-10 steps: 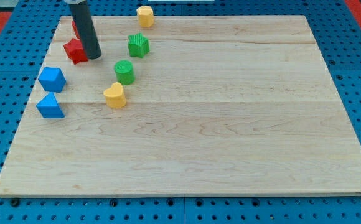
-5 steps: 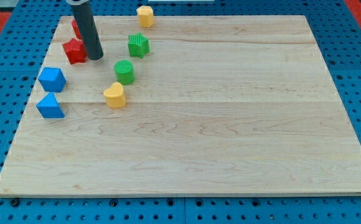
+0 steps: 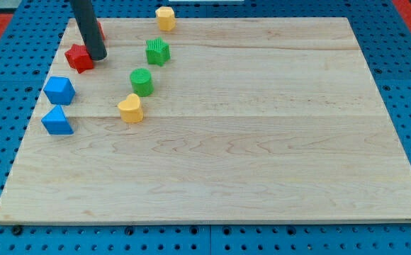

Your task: Slide the blue blocks and red star slightly to the left side

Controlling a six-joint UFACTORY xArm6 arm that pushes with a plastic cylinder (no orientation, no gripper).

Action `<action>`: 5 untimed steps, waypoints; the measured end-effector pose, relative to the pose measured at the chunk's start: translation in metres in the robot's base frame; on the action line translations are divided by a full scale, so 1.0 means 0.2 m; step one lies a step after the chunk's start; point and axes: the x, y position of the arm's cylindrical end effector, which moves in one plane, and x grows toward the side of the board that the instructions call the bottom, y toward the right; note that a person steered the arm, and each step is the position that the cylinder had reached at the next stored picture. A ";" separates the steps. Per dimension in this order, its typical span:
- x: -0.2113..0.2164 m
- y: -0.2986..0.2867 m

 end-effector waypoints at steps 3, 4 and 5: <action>0.23 0.17; 0.43 0.16; 0.61 0.15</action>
